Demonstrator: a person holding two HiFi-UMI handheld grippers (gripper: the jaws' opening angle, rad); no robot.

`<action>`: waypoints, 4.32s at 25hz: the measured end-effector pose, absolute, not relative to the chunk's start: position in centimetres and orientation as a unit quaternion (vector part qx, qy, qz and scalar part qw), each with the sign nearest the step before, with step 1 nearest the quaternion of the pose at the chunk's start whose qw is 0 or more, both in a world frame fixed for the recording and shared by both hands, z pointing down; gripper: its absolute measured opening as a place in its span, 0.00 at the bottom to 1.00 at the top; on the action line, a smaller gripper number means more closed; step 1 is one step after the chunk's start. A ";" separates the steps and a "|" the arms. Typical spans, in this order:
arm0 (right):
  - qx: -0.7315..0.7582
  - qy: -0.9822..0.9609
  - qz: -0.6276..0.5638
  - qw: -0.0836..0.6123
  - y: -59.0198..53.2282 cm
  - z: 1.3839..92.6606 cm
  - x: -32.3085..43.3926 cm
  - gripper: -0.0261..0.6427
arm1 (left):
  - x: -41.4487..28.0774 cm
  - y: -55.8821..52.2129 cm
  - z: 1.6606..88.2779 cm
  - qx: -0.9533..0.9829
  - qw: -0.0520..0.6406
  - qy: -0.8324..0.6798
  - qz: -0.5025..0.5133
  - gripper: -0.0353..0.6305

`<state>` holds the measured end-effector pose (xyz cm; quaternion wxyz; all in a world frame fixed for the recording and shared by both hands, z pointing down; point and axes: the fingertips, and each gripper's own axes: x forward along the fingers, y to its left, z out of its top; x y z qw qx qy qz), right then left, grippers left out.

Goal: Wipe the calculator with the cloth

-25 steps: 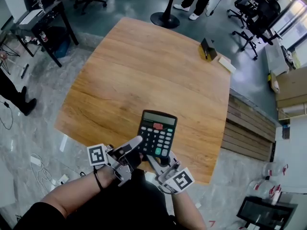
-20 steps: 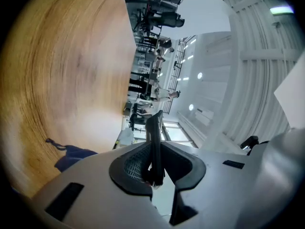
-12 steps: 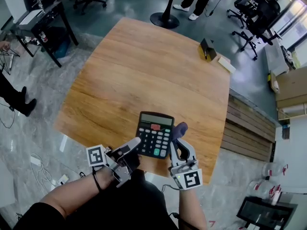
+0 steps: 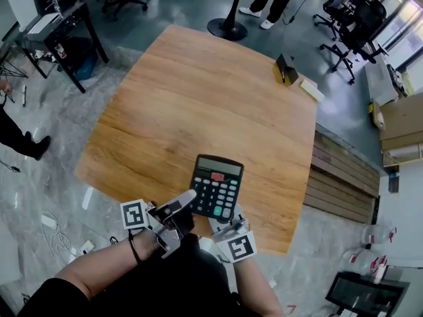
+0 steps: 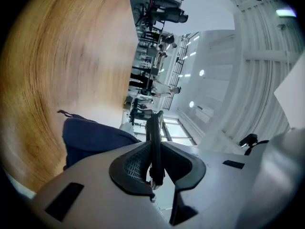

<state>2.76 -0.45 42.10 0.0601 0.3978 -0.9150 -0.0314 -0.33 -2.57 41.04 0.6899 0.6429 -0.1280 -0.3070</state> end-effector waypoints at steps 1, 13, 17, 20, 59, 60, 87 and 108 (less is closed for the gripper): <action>0.389 -0.919 -0.027 0.057 0.0 42.2 2.0 0.10 | -0.2 -2.6 41.2 0.644 0.689 -0.130 -0.306 0.16; 0.460 -0.886 0.022 0.055 2.8 43.1 7.8 0.10 | -0.8 -4.8 42.8 0.678 0.660 -0.159 -0.281 0.16; 0.504 -0.861 0.028 0.059 2.4 43.4 11.3 0.10 | 0.1 -4.9 43.5 0.684 0.660 -0.156 -0.269 0.16; 0.552 -0.832 0.048 0.037 1.5 43.5 14.5 0.10 | 0.7 -4.9 44.8 0.694 0.657 -0.160 -0.247 0.16; 0.629 -0.725 0.188 0.210 -0.9 59.7 16.1 0.10 | 1.1 -1.2 62.0 0.822 0.455 -0.291 0.179 0.21; 0.638 -0.716 0.187 0.214 -0.8 59.7 16.5 0.10 | 0.8 -1.2 62.2 0.822 0.441 -0.300 0.197 0.21; 0.655 -0.750 0.056 0.072 1.1 38.5 13.4 0.07 | 0.3 -4.2 39.0 0.938 0.010 -0.345 0.041 0.06; 0.599 -0.800 -0.015 0.045 0.3 34.0 7.7 0.06 | 2.3 -2.9 35.6 0.935 0.048 -0.351 -0.007 0.06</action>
